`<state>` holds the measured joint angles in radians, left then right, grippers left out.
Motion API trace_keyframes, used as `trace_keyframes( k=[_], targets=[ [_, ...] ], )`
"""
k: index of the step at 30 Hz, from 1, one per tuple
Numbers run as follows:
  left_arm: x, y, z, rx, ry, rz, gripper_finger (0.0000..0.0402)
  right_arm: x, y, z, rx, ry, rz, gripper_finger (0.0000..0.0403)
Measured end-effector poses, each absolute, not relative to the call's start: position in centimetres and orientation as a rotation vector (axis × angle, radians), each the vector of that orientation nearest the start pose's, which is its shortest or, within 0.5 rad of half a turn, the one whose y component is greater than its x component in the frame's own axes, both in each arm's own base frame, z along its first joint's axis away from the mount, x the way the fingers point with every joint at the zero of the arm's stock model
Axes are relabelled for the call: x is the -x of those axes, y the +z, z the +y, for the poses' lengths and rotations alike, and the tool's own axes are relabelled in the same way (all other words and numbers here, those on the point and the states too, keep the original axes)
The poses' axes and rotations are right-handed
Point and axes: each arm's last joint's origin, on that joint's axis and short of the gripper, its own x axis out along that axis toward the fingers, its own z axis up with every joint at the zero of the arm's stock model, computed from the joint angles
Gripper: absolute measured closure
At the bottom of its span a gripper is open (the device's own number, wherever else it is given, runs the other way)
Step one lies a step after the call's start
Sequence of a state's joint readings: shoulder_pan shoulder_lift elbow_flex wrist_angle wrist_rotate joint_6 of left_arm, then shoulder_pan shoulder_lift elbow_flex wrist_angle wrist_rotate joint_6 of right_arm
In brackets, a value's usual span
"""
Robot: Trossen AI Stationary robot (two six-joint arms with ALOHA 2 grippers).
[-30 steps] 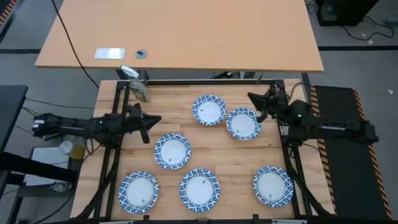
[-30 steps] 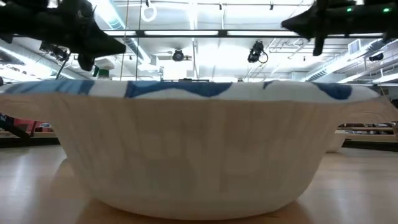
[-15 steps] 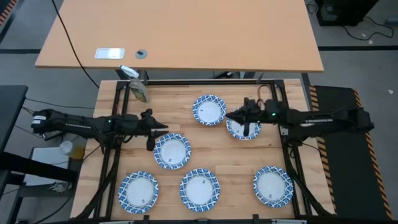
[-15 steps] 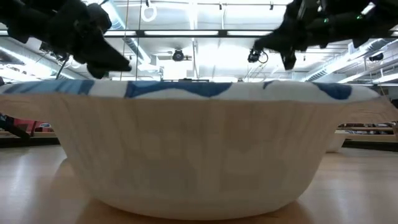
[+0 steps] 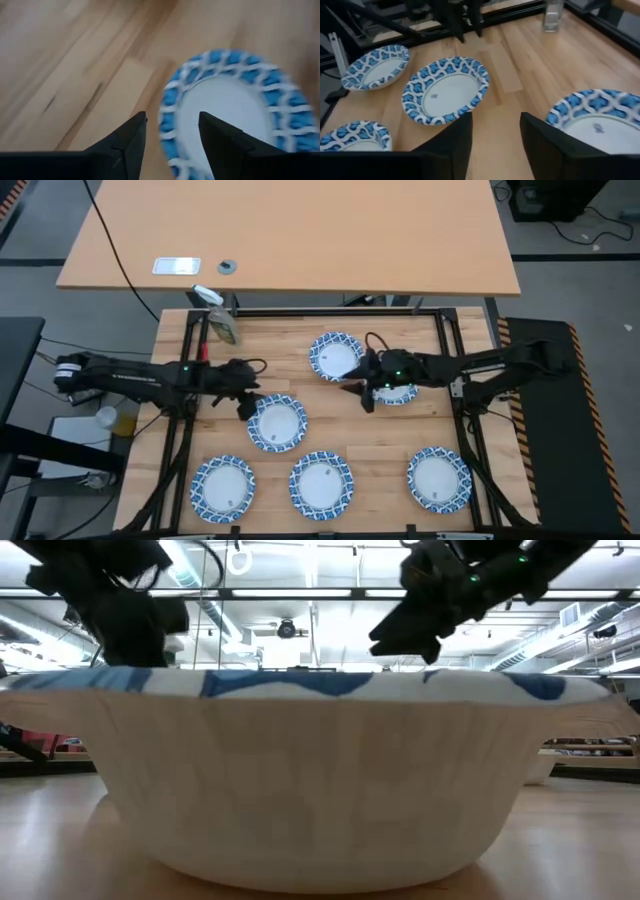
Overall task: Nest bowls inside each other
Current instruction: Stack the blue white patterned bowl on top of the blue white patterned bowl
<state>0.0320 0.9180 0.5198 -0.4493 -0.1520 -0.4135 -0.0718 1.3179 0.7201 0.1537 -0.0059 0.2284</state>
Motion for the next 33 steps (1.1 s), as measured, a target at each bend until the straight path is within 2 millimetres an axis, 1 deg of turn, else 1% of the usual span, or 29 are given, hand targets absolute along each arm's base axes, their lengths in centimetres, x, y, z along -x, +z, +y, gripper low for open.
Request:
trace_keyframes(
  k=[3, 8, 15, 18, 21, 23, 28, 33],
  targets=[
    [-17.5, 19.0, 1.5, 0.357, 0.372, 0.888, 0.0208, -28.7, 22.9, -1.9, -0.266, -0.1, 0.445, 0.0214],
    [-18.0, 17.9, 2.0, 0.41, 0.363, 0.965, 0.0207, -30.3, 21.8, -1.2, -0.265, -0.085, 0.514, 0.0217],
    [-18.7, 16.9, 2.5, 0.449, 0.362, 1.006, 0.0207, -32.9, 20.8, 0.5, -0.176, -0.124, 0.663, 0.0222],
    [-18.8, 16.6, 2.7, 0.469, 0.355, 1.024, 0.0207, -33.9, 20.8, 0.7, -0.173, -0.119, 0.668, 0.0223],
    [-19.0, 16.3, 2.7, 0.486, 0.335, 1.036, 0.0207, -34.4, 20.5, 0.7, -0.166, -0.121, 0.692, 0.0223],
    [-19.3, 16.4, 2.7, 0.496, 0.312, 1.004, 0.0207, -34.6, 20.4, 0.7, -0.161, -0.122, 0.706, 0.0223],
    [-19.4, 16.7, 2.6, 0.502, 0.298, 0.994, 0.0207, -34.5, 20.4, 0.6, -0.158, -0.131, 0.714, 0.0223],
    [-19.4, 16.4, 2.5, 0.537, 0.285, 1.022, 0.0207, -34.5, 20.5, 0.6, -0.158, -0.131, 0.71, 0.0223]
  ],
)
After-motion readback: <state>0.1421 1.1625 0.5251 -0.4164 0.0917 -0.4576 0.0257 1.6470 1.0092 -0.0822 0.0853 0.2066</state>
